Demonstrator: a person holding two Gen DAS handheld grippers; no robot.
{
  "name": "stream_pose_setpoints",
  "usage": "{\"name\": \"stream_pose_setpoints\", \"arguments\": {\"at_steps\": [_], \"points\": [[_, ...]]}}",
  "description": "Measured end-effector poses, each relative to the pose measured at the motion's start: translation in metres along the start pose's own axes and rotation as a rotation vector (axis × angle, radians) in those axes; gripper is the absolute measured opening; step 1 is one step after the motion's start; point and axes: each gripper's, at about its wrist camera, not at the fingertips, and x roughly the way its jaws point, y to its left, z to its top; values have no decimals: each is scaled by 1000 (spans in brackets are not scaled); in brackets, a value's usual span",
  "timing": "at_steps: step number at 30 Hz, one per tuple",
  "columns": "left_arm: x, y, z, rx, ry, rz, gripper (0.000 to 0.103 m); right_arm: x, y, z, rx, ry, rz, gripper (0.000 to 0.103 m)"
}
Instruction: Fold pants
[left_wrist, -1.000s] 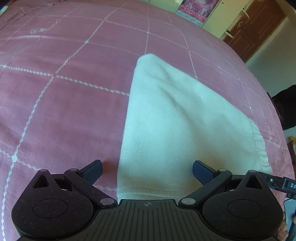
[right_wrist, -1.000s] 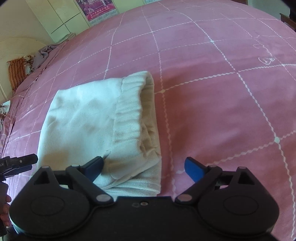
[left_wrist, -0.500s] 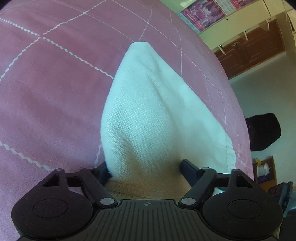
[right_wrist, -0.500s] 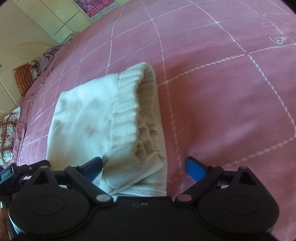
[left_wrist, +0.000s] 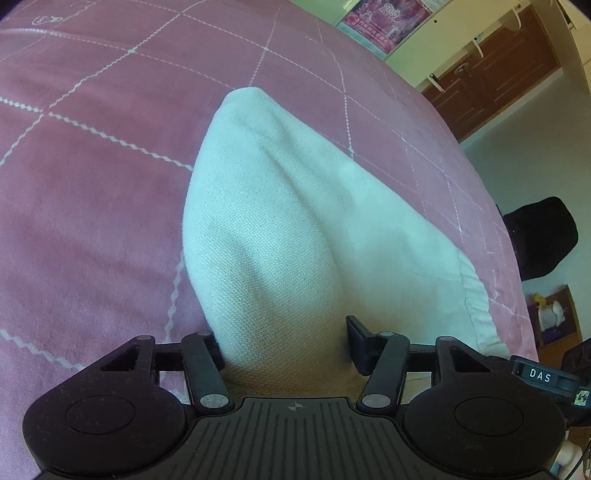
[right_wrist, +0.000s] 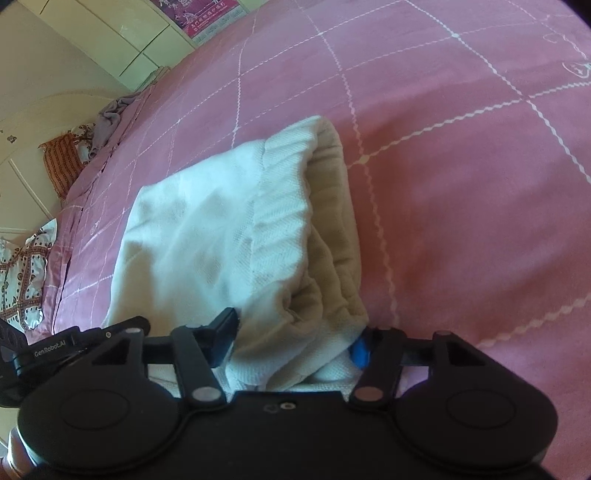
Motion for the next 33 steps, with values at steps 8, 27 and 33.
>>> {"name": "stream_pose_setpoints", "arguments": {"at_steps": [8,27,33], "points": [[-2,-7,1,95,2,72,53,4,0,1,26,-1,12,56],[-57,-55,17,245,-223,70,39,-32,51,4,-62,-139,92,42],[-80,-61,44,229,-297,30,39,-54,81,25,-118,-201,144,42]]}}
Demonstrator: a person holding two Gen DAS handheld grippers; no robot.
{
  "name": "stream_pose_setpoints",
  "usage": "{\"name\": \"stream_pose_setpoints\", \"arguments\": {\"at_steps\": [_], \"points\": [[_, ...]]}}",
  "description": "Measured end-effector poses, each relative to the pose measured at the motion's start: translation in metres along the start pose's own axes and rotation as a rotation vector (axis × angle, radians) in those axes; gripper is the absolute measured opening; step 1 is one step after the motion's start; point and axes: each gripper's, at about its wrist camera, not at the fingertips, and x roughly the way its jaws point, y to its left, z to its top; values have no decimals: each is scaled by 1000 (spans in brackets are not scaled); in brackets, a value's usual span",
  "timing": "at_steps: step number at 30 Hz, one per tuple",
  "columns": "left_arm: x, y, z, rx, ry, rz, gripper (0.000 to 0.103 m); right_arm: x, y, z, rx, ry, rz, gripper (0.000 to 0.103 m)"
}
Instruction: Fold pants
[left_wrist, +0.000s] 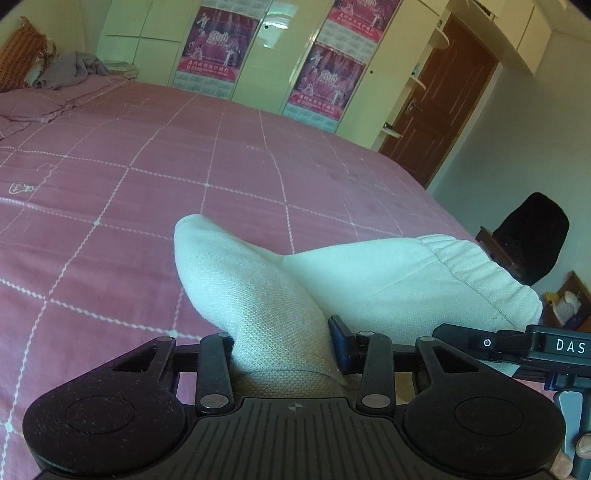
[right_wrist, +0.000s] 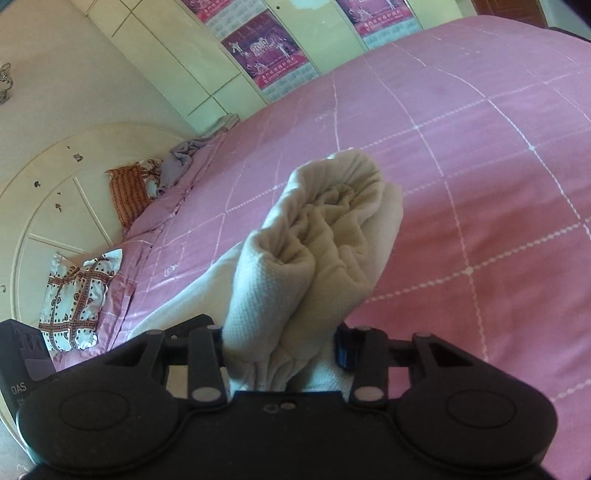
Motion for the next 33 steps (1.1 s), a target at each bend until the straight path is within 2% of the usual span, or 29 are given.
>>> {"name": "stream_pose_setpoints", "arguments": {"at_steps": [4,9,13,18,22,27,33], "points": [[2,7,29,-31,-46,-8,39,-1,15,25,-29,-49,30,42],[18,8,70,-3,-104,13,39,13,32,59,-76,-89,52,42],[44,14,99,-9,-127,35,39,33,36,89,-100,-116,62,42],[88,17,117,-7,-123,54,39,61,26,120,-116,-129,57,42],[121,17,120,3,-107,77,39,86,8,134,-119,-131,38,42],[158,20,105,23,-58,118,39,119,-22,138,-91,-100,-7,42],[186,28,69,59,72,152,40,145,-58,122,-75,-48,-86,43]]}}
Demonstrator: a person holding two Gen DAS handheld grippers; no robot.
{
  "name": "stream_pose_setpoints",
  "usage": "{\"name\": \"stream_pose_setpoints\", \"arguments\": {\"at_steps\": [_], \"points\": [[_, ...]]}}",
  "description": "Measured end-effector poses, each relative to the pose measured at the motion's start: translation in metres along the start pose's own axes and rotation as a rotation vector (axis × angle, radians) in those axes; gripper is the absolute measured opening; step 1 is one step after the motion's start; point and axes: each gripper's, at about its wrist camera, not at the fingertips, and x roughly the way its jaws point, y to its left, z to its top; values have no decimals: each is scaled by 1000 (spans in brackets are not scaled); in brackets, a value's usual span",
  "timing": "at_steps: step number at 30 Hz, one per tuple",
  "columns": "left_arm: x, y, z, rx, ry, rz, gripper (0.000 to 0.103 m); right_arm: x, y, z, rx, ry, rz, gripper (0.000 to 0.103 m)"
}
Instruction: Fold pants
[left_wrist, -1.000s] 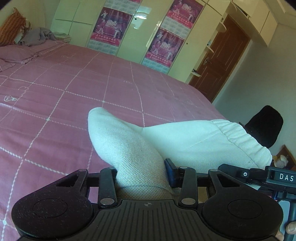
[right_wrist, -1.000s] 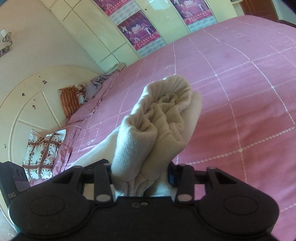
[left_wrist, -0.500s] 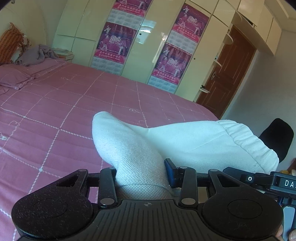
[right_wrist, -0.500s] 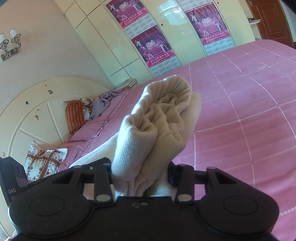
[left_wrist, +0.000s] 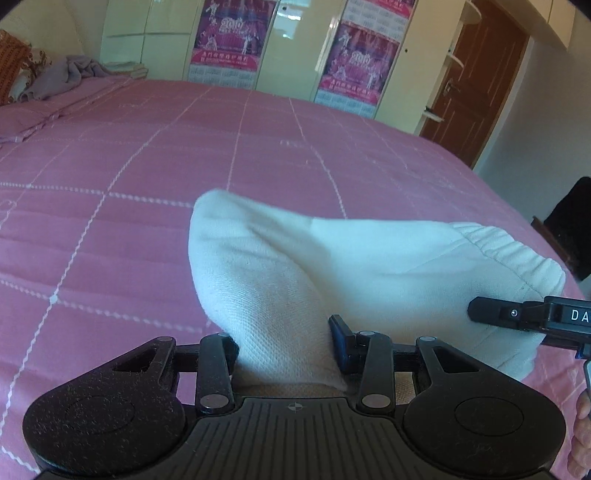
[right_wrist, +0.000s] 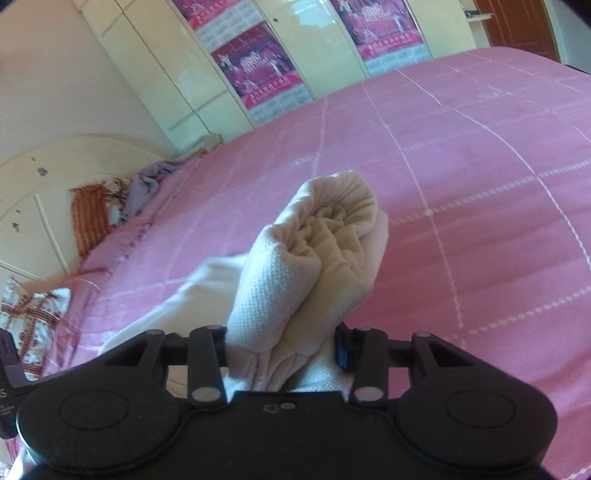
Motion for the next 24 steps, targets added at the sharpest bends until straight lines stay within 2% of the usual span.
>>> {"name": "stream_pose_setpoints", "arguments": {"at_steps": [3,5,7,9,11,15,20,21,23,24], "points": [[8,5,-18,-22,37,27,47,11,-10,-22,-12,52,-61,49],[10,5,-20,-37,51,38,50,13,-13,-34,-14,59,-99,61],[12,5,-20,-45,70,49,57,11,-15,-43,-11,59,-150,68],[14,6,-18,-48,86,53,63,8,-21,-51,5,64,-177,69],[18,9,-20,-59,109,66,77,9,-24,-58,13,102,-186,68],[13,13,-17,-86,154,85,80,5,-15,-58,12,106,-227,69],[-16,-4,-13,-6,118,153,82,-33,0,-48,-8,-7,-290,70],[-20,-7,-13,0,117,153,86,-41,1,-46,3,-37,-290,70],[-30,-14,-12,-7,108,160,103,-54,7,-43,11,-70,-278,70],[-36,-17,-11,-17,96,160,103,-58,12,-42,-1,-80,-274,70]]}}
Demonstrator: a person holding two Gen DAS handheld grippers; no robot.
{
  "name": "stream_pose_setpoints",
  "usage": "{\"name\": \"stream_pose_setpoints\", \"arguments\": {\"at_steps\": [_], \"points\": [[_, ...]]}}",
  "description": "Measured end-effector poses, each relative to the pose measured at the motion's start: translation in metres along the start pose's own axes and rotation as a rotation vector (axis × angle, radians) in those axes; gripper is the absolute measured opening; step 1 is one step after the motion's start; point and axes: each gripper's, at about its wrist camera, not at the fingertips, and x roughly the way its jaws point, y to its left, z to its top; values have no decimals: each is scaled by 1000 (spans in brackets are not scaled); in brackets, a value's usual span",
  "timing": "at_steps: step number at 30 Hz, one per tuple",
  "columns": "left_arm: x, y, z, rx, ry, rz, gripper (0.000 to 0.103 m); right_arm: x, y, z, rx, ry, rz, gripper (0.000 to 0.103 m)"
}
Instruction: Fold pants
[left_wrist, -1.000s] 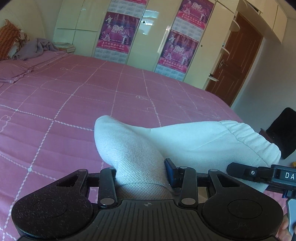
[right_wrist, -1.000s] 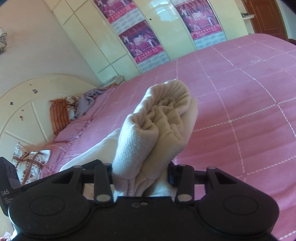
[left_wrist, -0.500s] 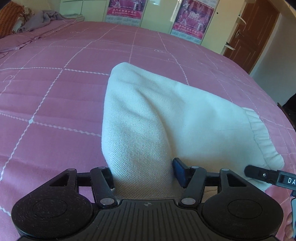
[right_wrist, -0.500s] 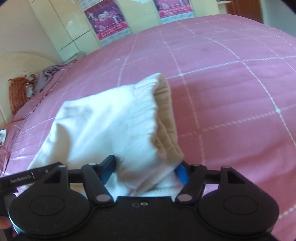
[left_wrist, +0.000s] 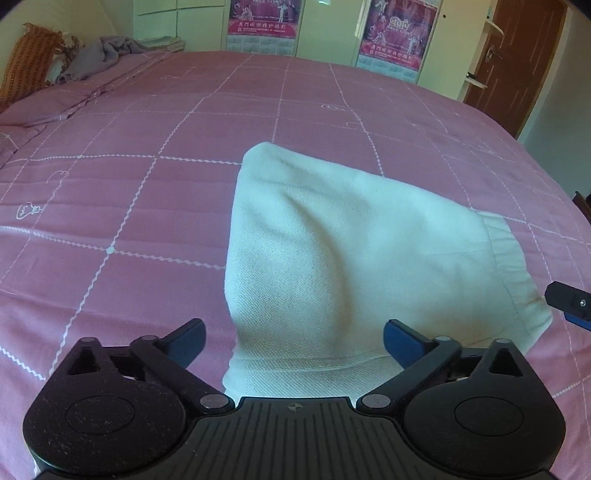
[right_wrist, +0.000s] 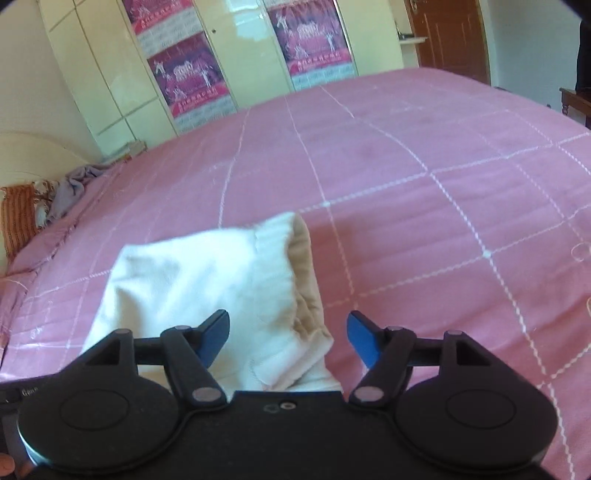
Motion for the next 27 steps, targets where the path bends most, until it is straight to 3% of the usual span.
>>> {"name": "stream_pose_setpoints", "arguments": {"at_steps": [4,7,10,15,19,27], "points": [[-22,-13,5,3,-71,-8,103,-10,27,1,-90,-30,25,69],[-7,-22,3,16,15,14,103,-3,44,0,-154,-25,9,54],[21,-29,-6,80,99,71,103,18,43,-10,-179,49,-40,43],[37,-25,-20,117,87,35,103,45,42,-40,-311,124,-138,44],[42,-17,-28,114,68,-2,103,48,35,-45,-275,109,-119,45],[31,-29,-30,136,52,53,103,50,23,-45,-199,111,-94,49]]}}
